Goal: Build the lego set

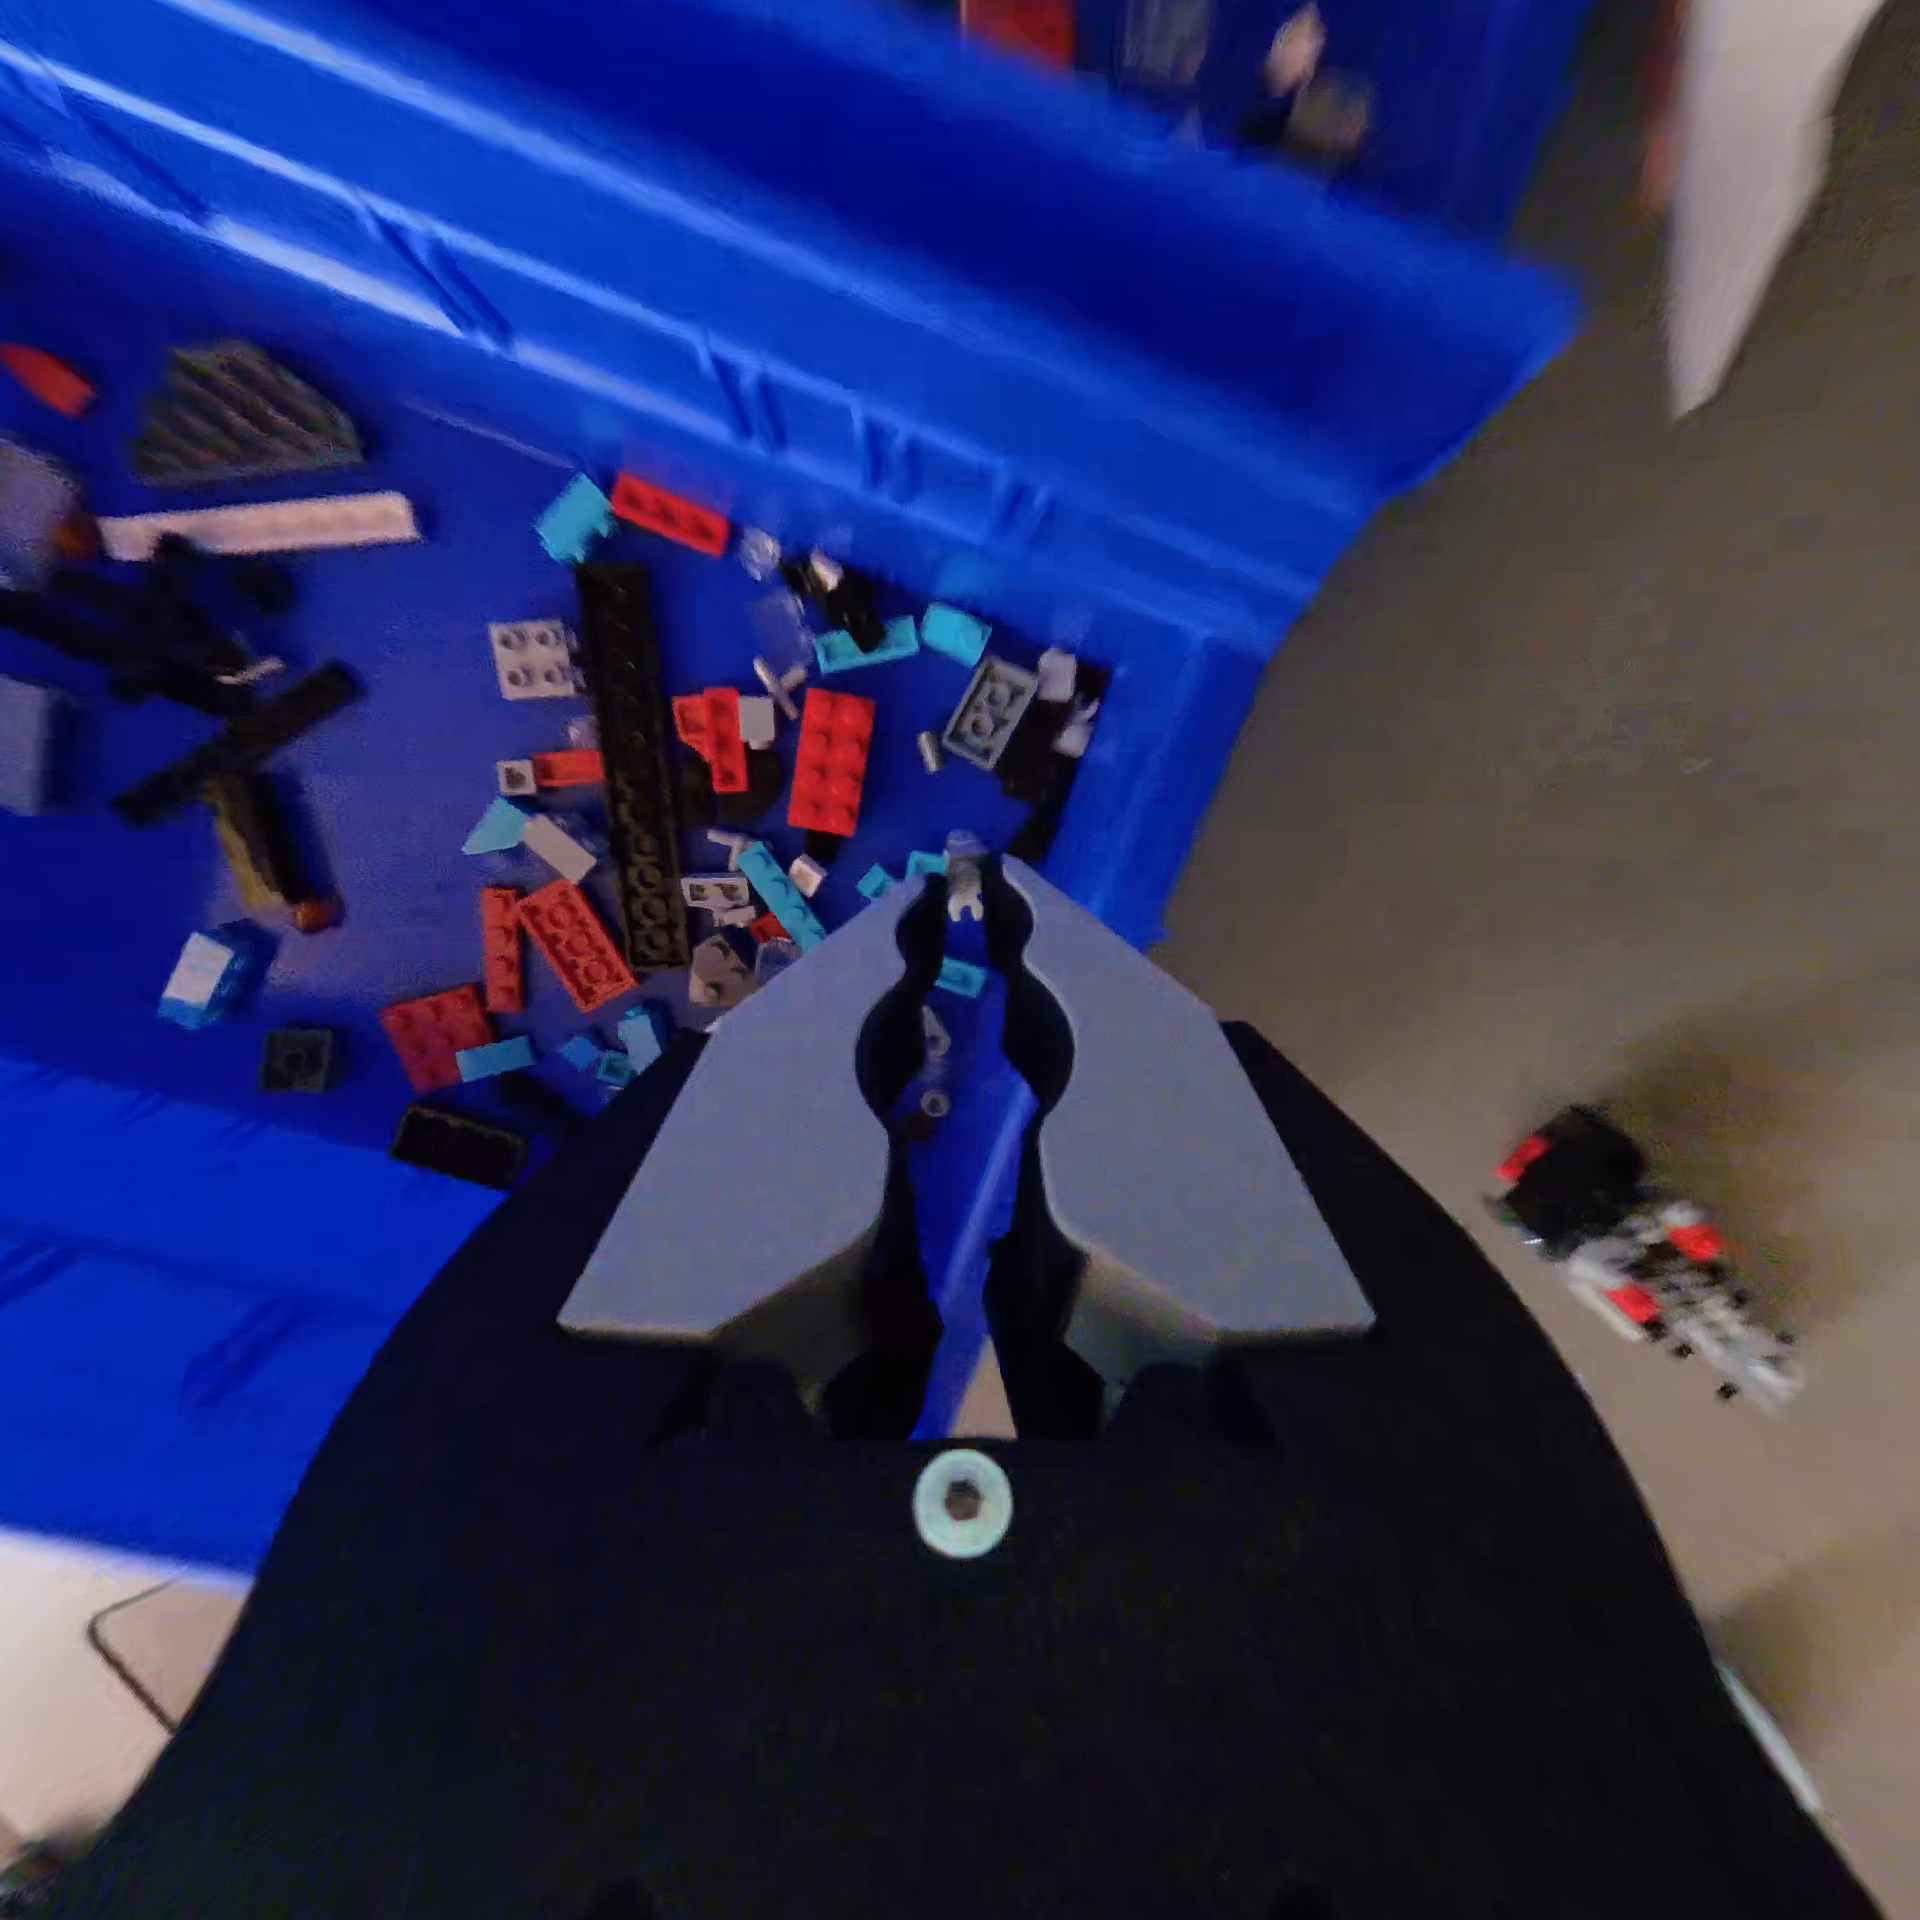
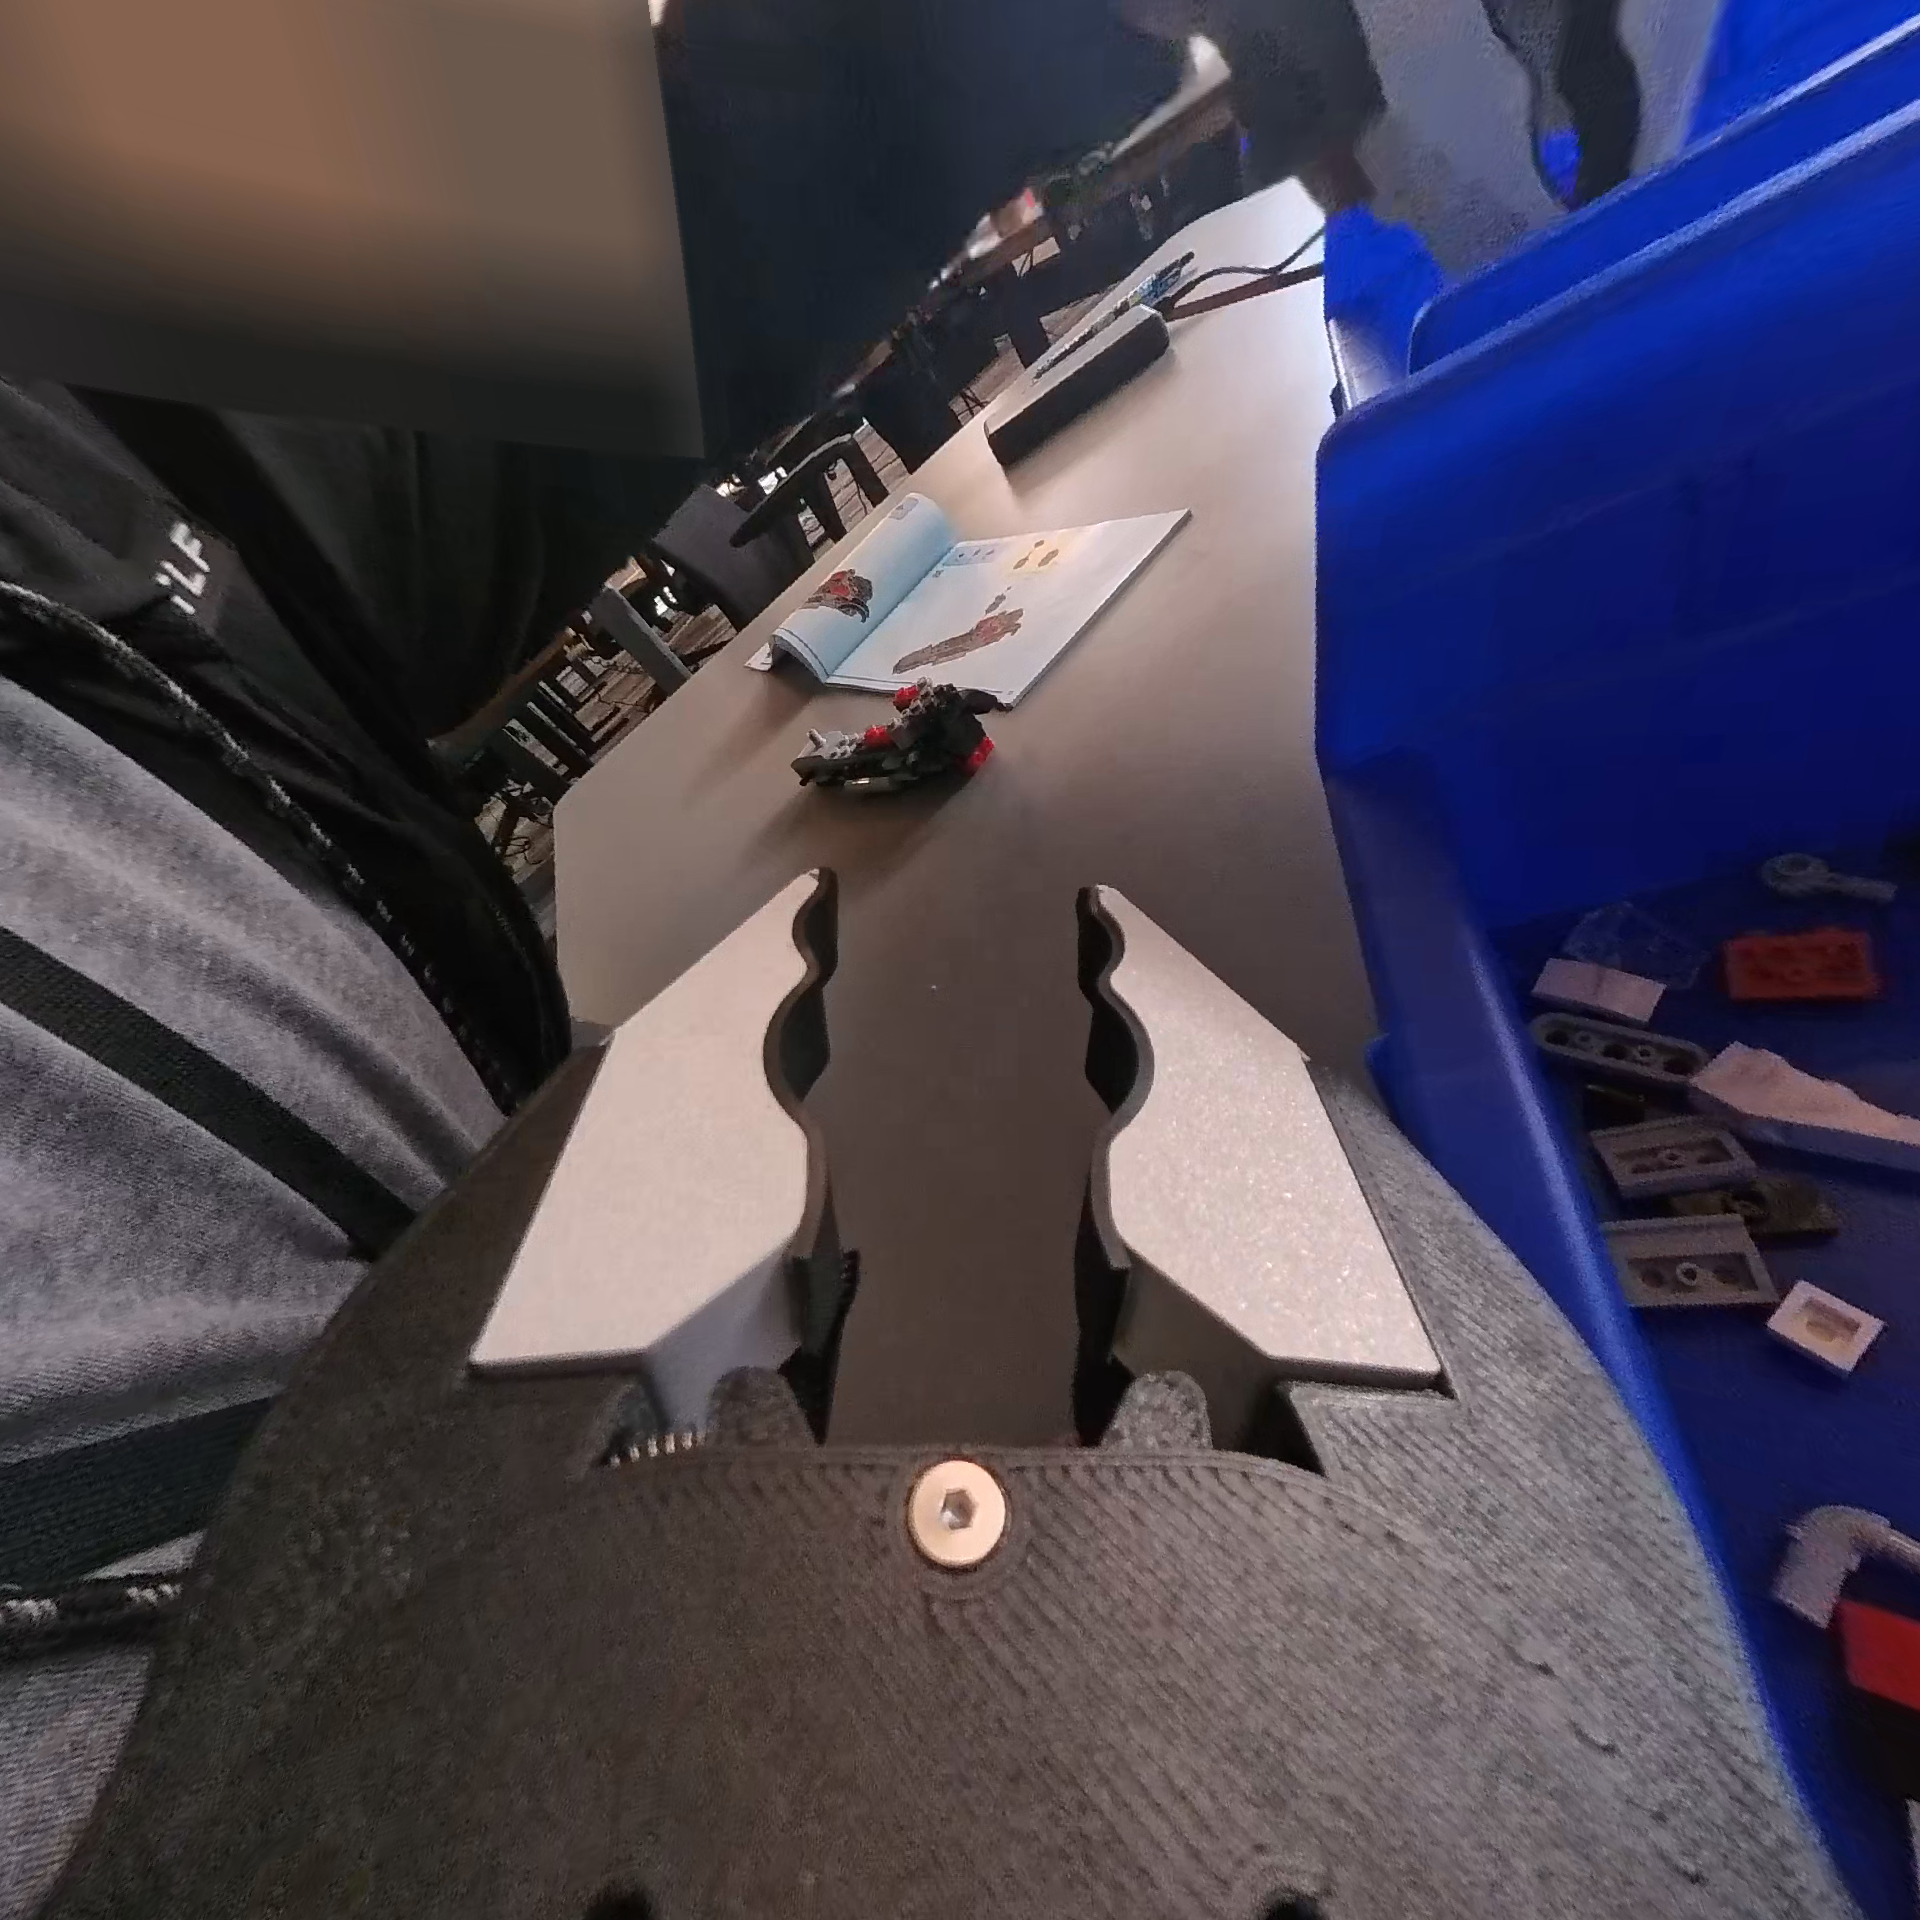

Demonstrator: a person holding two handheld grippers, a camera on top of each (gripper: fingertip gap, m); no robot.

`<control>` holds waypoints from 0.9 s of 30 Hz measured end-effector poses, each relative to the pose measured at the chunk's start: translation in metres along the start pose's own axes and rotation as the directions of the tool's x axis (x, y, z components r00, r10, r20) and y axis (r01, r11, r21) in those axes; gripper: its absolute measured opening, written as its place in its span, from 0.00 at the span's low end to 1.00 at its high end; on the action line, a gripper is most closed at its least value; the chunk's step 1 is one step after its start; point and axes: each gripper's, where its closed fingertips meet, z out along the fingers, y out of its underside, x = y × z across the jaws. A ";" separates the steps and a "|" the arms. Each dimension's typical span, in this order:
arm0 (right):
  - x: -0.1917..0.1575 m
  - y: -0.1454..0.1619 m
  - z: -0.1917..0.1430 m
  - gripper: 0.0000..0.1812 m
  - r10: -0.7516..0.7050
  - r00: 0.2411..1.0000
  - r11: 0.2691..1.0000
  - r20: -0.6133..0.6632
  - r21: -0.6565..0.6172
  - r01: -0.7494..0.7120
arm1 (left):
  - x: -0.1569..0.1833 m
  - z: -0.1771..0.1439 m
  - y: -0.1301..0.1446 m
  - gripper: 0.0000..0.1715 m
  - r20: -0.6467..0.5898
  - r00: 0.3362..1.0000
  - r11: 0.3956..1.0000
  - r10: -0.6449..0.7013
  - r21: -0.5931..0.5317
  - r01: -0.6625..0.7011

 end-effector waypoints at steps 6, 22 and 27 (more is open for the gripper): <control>0.000 0.001 0.001 0.26 0.002 1.000 1.000 0.001 -0.006 -0.002 | 0.067 -0.031 0.007 0.04 -0.109 0.984 0.967 -0.138 0.200 0.157; 0.000 0.001 0.001 0.26 0.007 1.000 1.000 0.003 -0.010 -0.007 | 0.092 -0.001 0.037 0.08 -0.142 0.969 0.971 -0.201 0.105 0.216; 0.000 0.001 0.001 0.26 0.009 1.000 1.000 0.007 -0.010 -0.009 | 0.038 -0.025 -0.024 0.05 -0.125 0.988 0.964 -0.092 0.237 0.120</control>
